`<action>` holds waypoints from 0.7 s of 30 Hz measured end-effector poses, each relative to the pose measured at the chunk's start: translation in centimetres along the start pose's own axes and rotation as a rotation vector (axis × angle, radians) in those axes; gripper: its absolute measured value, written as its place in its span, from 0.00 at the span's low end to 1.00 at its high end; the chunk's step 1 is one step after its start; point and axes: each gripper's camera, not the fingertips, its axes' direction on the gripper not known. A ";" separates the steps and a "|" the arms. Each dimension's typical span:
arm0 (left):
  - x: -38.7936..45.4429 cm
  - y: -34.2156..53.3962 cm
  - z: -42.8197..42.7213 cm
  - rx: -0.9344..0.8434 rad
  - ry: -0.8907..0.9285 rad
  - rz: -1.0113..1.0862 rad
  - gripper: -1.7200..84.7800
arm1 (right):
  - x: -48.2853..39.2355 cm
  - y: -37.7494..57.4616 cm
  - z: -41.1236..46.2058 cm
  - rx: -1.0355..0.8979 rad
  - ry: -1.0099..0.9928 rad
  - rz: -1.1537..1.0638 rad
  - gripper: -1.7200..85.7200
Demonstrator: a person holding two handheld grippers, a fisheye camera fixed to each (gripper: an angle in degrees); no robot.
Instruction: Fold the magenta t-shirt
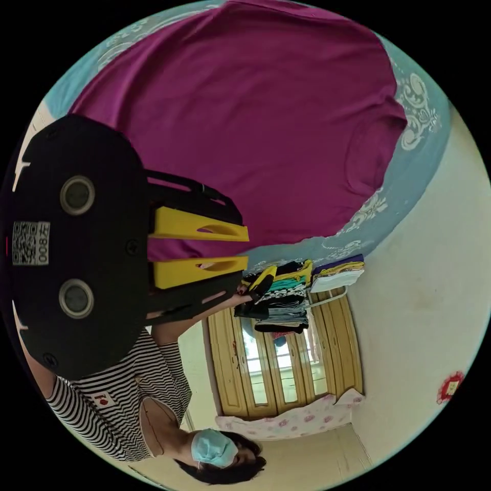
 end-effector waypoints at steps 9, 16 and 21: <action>5.9 -22.8 15.6 -0.256 -0.151 0.350 0.09 | -1.3 -3.7 5.5 0.030 0.070 -0.051 0.10; 10.7 -34.0 26.5 -0.472 -0.397 0.661 0.10 | -3.4 -5.8 7.0 0.038 0.215 -0.119 0.11; 12.2 -38.4 32.9 -0.633 -0.562 0.790 0.10 | -4.9 -7.1 9.6 -0.011 0.286 -0.159 0.10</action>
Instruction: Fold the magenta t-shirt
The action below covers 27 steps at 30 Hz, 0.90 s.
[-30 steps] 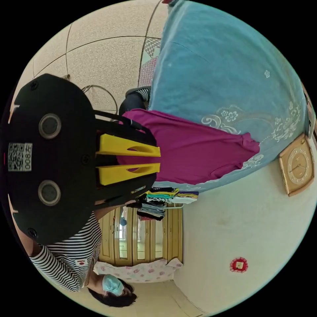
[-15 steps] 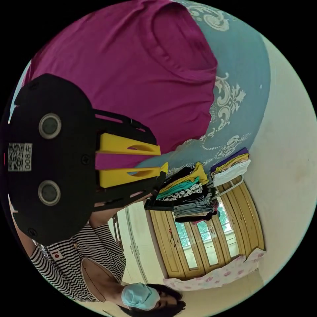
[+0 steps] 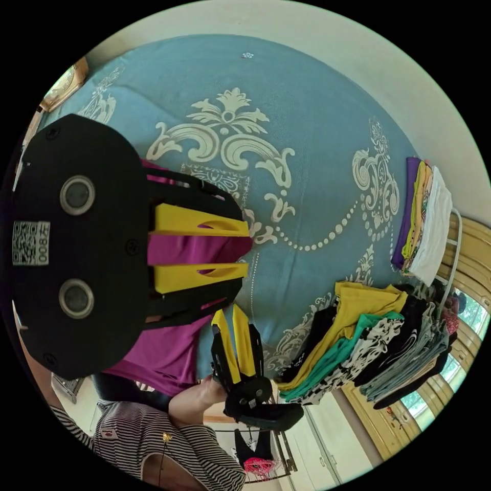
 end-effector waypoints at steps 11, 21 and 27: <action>-3.8 -7.8 0.1 -0.004 -0.076 0.026 0.03 | -2.8 -1.4 1.0 -0.019 0.057 -0.053 0.03; -10.3 -4.5 -3.4 0.356 0.168 -0.174 0.03 | -7.9 -1.4 -2.3 0.160 0.086 -0.288 0.02; -14.4 -0.6 -2.9 0.426 0.290 -0.332 0.04 | -12.1 -1.7 -0.4 0.062 0.082 -0.537 0.02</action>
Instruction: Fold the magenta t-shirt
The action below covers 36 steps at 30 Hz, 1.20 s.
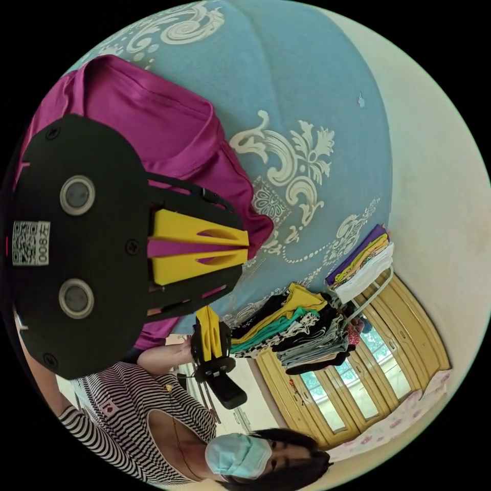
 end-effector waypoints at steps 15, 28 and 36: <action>-0.9 -1.6 0.7 -0.134 -0.172 -0.004 0.07 | 0.0 -2.2 4.1 -0.188 -0.124 -0.055 0.02; -1.9 -1.8 -0.2 -0.094 -0.325 -0.001 0.03 | 3.4 -2.0 2.6 -0.134 -0.238 0.026 0.02; 0.5 2.7 -2.1 -0.083 -0.080 0.048 0.04 | 3.3 -2.7 4.5 -0.216 -0.205 0.021 0.02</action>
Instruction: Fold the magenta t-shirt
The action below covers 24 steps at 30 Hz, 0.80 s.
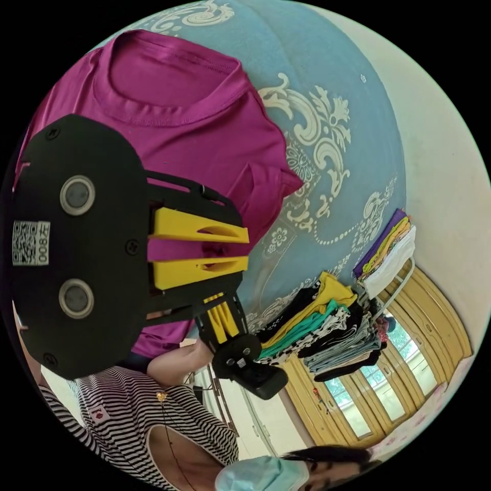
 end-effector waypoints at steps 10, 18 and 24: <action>0.9 6.3 -1.3 -0.075 -0.006 -0.015 0.04 | 0.1 -0.6 -0.5 0.036 -0.045 0.009 0.04; 0.2 12.6 -4.4 0.003 0.026 -0.126 0.03 | 0.3 -1.6 -0.2 0.058 -0.026 0.097 0.04; 0.2 14.4 -8.2 0.133 -0.055 -0.113 0.03 | -0.9 -3.0 1.4 0.002 0.022 0.105 0.04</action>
